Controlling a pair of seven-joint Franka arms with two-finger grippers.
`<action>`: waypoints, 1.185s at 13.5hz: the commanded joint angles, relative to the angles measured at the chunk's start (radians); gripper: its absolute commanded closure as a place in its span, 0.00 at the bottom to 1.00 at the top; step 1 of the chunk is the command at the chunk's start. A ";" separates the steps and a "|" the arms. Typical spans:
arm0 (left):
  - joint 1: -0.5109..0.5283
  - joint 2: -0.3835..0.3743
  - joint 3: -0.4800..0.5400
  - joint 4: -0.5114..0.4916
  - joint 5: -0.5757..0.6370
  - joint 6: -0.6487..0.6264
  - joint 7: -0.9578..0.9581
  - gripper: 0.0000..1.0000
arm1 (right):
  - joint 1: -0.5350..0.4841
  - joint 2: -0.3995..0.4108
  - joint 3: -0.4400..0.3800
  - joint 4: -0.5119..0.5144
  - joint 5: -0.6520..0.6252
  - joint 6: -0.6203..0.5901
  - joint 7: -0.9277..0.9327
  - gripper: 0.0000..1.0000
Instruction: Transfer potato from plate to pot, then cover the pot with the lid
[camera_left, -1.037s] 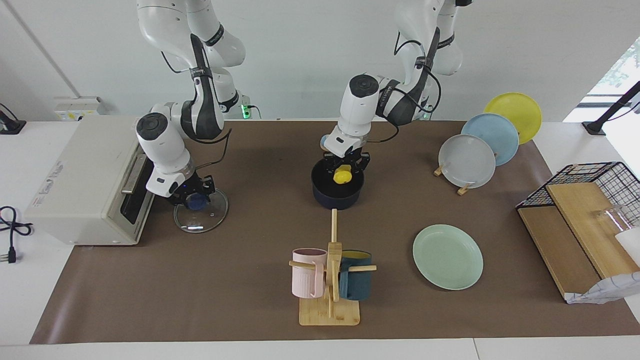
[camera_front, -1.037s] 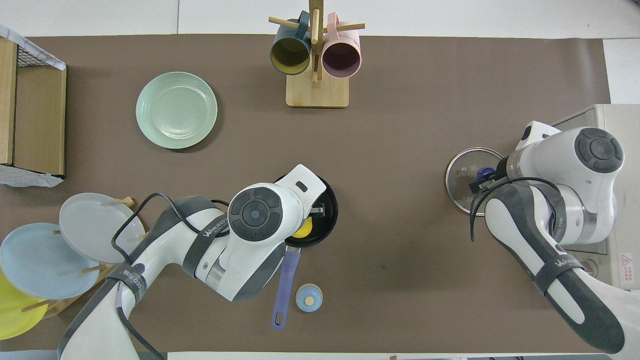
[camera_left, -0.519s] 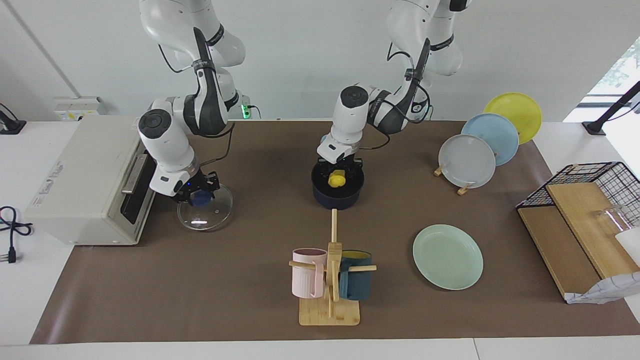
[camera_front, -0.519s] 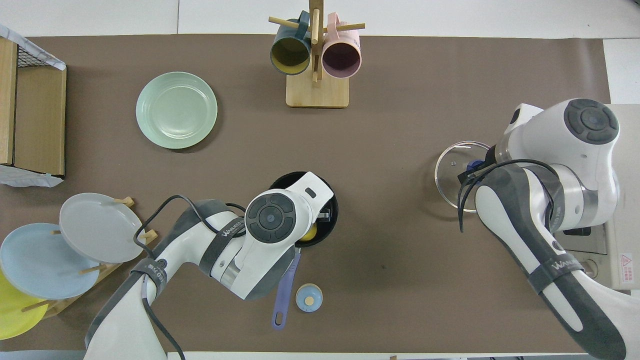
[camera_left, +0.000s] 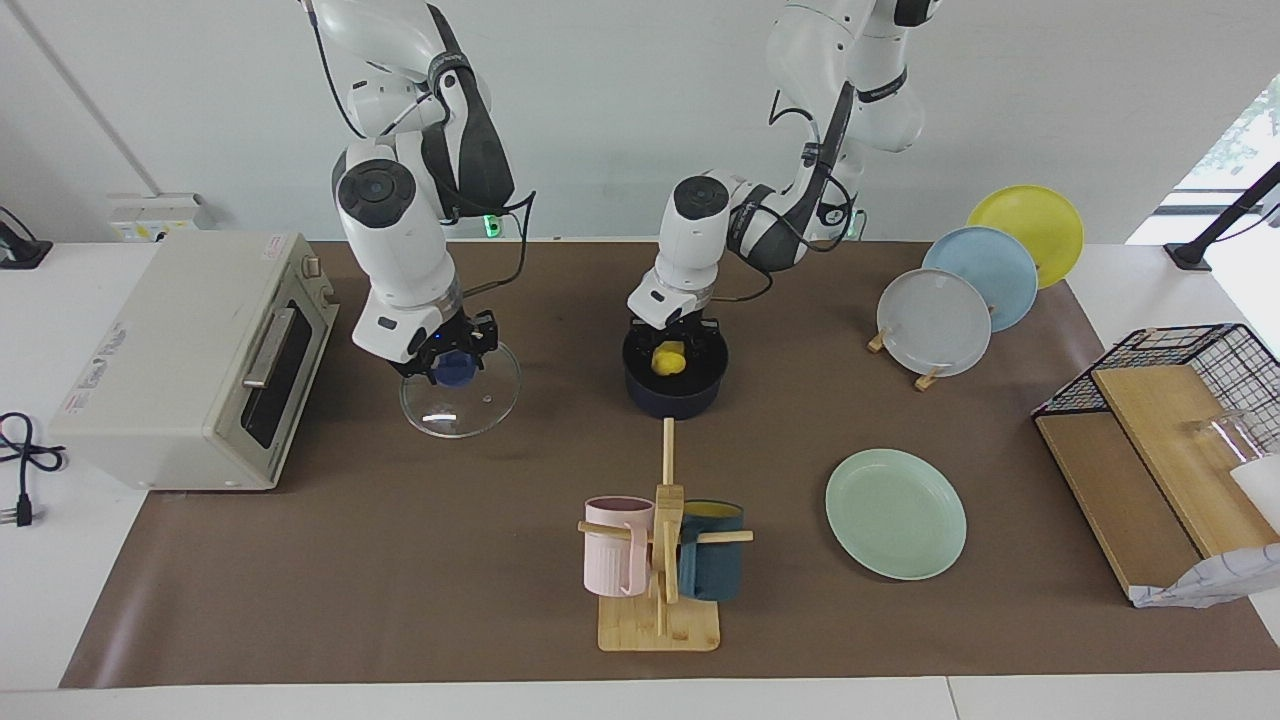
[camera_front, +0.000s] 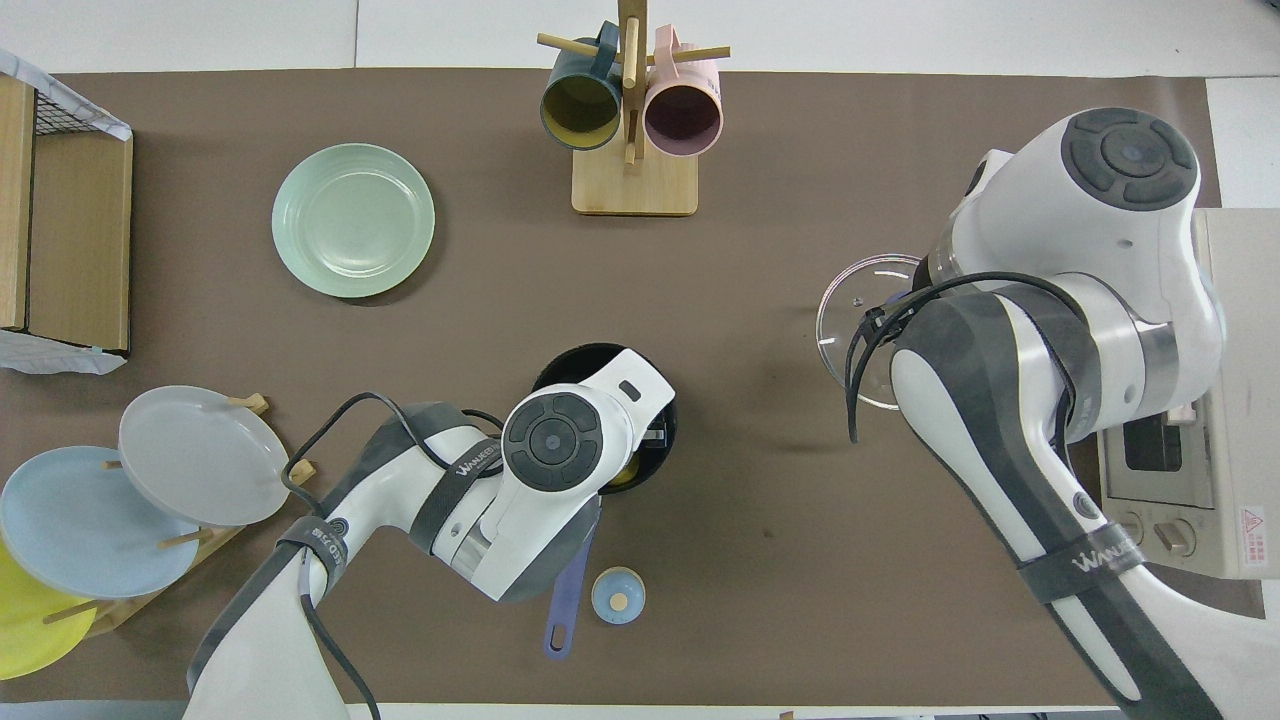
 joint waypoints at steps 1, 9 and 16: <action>-0.027 0.003 0.021 -0.015 0.037 0.029 0.011 1.00 | 0.023 0.026 -0.002 0.053 0.009 -0.034 0.051 1.00; 0.042 -0.073 0.023 0.058 0.039 -0.117 0.080 0.00 | 0.029 0.026 -0.001 0.056 0.011 -0.034 0.076 1.00; 0.342 -0.242 0.033 0.372 -0.034 -0.628 0.250 0.00 | 0.167 0.039 0.001 0.119 0.012 -0.065 0.301 1.00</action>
